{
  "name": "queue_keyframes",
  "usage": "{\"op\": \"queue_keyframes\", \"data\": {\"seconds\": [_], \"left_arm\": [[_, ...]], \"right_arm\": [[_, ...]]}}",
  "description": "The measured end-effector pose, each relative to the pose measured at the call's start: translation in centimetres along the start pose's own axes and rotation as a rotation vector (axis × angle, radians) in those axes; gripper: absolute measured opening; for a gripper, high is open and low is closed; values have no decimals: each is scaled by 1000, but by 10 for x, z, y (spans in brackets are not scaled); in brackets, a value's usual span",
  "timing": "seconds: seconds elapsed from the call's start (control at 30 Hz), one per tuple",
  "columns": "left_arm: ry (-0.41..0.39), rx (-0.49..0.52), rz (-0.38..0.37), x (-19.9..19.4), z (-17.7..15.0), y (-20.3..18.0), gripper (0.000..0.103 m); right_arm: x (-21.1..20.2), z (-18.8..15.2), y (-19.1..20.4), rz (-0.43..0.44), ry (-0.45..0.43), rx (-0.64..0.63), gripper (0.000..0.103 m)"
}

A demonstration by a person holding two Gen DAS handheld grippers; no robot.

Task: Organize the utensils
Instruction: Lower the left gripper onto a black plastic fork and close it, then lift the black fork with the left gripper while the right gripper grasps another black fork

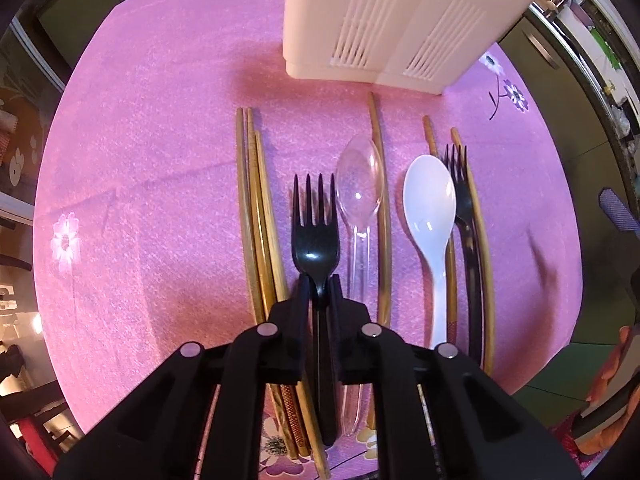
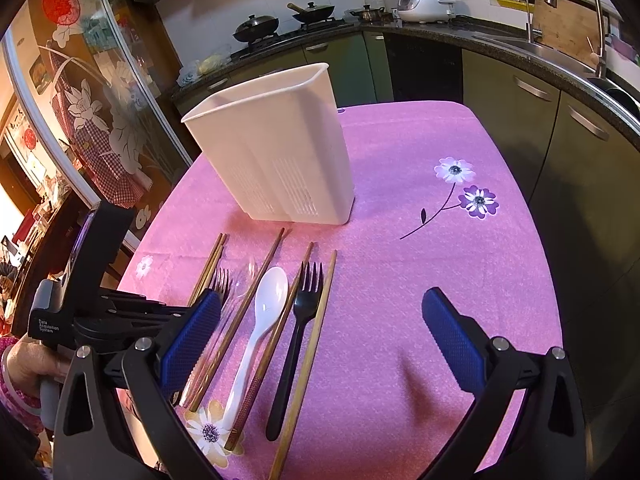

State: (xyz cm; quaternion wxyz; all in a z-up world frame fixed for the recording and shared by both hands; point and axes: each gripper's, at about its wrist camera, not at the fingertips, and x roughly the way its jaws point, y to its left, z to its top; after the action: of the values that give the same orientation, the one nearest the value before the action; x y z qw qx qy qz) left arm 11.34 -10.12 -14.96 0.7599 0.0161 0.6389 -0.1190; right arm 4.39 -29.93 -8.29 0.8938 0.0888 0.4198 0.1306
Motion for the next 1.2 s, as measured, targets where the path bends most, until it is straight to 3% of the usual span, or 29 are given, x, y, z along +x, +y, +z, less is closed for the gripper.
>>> {"op": "queue_keyframes", "data": {"seconds": [0.4, 0.87, 0.97, 1.07, 1.13, 1.2], "left_arm": [[-51, 23, -45, -9, 1, -2, 8], [-138, 27, -109, -48, 0, 11, 8], [-181, 23, -114, -64, 0, 18, 8], [-222, 32, -105, -79, 2, 20, 8], [-236, 41, -101, -84, 3, 18, 8], [-236, 50, -103, -85, 3, 16, 8]], "right_arm": [[9, 1, 3, 5, 51, -20, 99], [49, 8, 18, 151, 299, -40, 99], [60, 5, 23, 120, 335, -59, 82], [71, 1, 26, 102, 380, -77, 58], [76, -1, 26, 89, 405, -75, 32], [82, -3, 26, 90, 426, -66, 28]]}}
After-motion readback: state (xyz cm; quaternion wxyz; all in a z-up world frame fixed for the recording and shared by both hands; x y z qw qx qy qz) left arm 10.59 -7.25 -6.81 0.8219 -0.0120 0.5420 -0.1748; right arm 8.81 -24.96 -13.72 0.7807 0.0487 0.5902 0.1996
